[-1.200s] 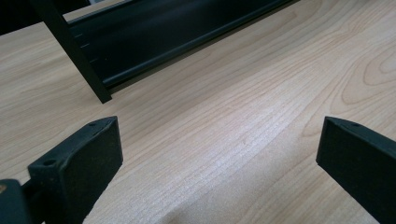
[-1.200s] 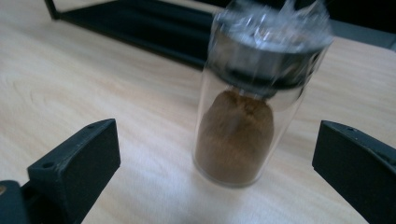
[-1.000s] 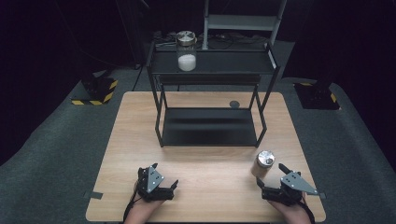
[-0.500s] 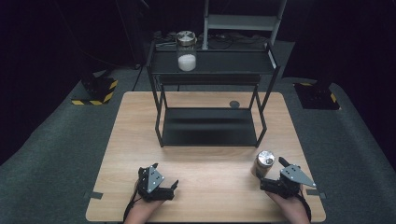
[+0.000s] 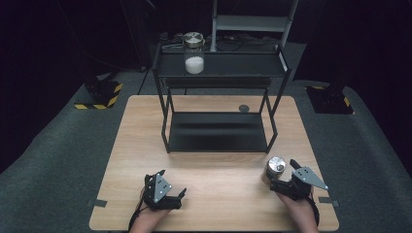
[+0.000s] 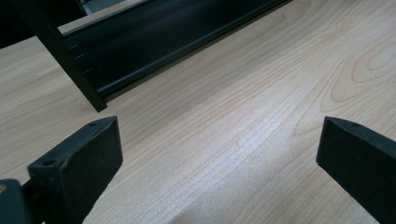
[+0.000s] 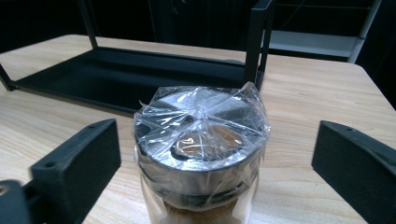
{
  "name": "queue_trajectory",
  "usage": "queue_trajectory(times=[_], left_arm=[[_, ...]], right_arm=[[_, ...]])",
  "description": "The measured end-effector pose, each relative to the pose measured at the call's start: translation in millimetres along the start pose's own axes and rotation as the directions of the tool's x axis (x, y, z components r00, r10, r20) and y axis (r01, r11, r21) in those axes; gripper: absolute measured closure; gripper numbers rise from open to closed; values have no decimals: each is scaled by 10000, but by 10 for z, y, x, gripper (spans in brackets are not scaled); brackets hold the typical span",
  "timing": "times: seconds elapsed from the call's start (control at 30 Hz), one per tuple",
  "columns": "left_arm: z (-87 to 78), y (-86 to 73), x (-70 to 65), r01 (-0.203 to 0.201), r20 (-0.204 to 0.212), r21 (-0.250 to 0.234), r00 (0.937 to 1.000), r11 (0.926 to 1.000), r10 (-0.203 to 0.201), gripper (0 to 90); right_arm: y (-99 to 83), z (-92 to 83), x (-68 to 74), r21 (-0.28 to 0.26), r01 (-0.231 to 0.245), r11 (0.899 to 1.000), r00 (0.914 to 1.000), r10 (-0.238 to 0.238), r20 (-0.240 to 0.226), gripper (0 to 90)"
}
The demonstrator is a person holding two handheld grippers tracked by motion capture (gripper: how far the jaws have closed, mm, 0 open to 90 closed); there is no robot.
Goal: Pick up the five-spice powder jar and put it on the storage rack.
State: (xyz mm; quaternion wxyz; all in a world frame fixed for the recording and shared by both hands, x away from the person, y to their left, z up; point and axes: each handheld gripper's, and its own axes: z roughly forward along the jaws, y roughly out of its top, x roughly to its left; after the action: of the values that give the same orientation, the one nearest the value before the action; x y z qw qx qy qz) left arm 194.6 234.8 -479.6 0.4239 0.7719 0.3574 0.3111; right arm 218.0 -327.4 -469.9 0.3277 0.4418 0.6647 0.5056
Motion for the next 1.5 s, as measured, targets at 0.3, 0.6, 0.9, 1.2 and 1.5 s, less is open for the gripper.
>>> queue_trajectory(times=[0.3, 0.6, 0.9, 1.2, 1.5], left_arm=[[0, -1, -15, -20, -67, -7, 10000, 10000, 20, 6], [-2, -4, -24, -11, -123, -21, 9999, 10000, 11, 6], [-3, -5, -36, -66, -163, -30, 9998, 10000, 66, 6], [-5, -9, -19, -14, -103, -49, 9999, 10000, 13, 6], [-6, -7, 19, 81, 87, -32, 9999, 10000, -81, 6]], right_arm=[[-100, 30, -128, -357, -264, 9990, 9976, 241, -644, 202], [-168, 40, -149, -637, -10, 9980, 9962, -46, -870, 318], [-202, 34, -113, -790, 250, 9966, 9969, -307, -725, 339], [-180, 30, -101, -748, 307, 9967, 9970, -358, -685, 341], [-56, -27, -77, -1030, 394, 9939, 9946, -489, -913, 341]])
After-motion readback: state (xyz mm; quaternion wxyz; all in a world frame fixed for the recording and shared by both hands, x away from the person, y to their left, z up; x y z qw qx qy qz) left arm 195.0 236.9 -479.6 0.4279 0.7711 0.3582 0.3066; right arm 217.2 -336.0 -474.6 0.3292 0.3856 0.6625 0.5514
